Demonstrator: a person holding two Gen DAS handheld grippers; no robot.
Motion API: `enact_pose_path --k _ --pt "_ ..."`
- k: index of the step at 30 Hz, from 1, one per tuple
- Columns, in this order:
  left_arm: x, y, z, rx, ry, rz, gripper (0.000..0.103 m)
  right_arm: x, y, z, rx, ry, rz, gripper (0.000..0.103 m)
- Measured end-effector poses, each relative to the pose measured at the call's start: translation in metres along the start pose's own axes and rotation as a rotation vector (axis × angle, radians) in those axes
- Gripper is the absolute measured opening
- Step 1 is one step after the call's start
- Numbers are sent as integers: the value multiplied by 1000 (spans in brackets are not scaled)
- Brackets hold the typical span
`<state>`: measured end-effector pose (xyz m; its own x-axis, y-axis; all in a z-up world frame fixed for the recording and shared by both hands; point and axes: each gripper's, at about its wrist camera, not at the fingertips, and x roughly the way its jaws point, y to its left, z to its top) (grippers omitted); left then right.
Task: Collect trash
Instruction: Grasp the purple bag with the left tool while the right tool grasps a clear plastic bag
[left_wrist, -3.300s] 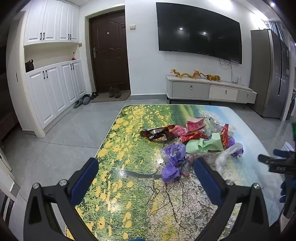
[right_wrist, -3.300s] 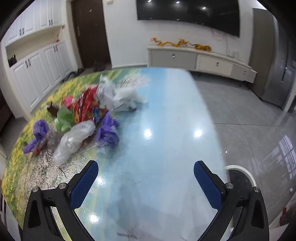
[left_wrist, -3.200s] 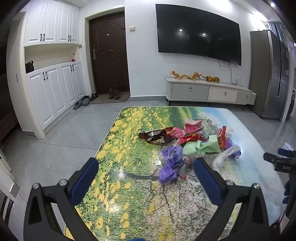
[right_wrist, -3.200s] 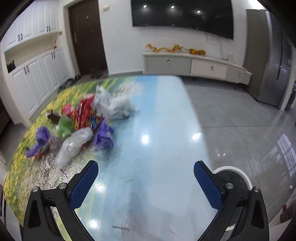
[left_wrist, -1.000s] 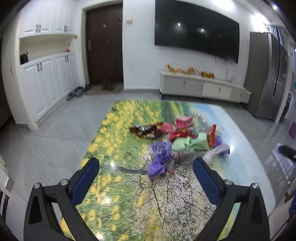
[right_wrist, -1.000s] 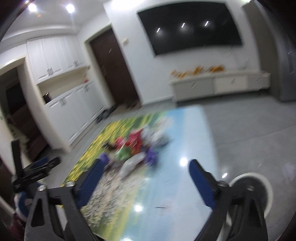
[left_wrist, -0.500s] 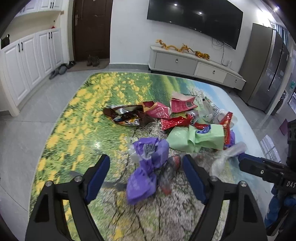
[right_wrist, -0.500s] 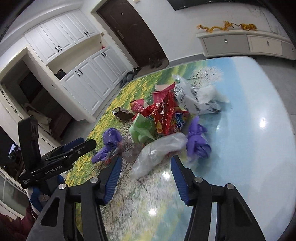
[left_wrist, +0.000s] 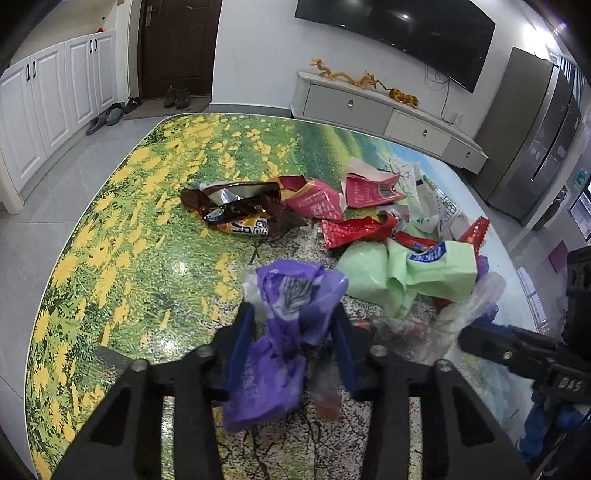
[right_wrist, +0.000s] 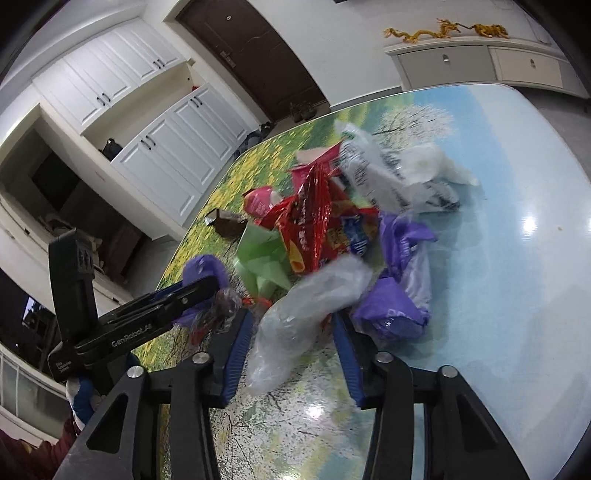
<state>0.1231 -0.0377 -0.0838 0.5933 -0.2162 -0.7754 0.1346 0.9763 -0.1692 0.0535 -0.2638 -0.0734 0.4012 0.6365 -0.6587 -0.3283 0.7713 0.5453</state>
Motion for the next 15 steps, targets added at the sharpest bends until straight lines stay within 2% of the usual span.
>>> enact_pose_path --k 1,7,11,13,15 --pt "-1 -1 0 6 -5 3 35 2 1 -1 -3 6 4 28" --pt "-9 0 -3 11 -23 9 27 -4 2 -8 -24 2 6 19" --pt "-23 1 -7 9 -47 3 26 -14 5 -14 -30 0 7 16" --pt "-32 1 -9 8 -63 4 26 -21 6 -19 -36 -6 11 6" --pt "-39 3 -10 4 -73 7 26 -28 10 -23 -43 -15 12 6"
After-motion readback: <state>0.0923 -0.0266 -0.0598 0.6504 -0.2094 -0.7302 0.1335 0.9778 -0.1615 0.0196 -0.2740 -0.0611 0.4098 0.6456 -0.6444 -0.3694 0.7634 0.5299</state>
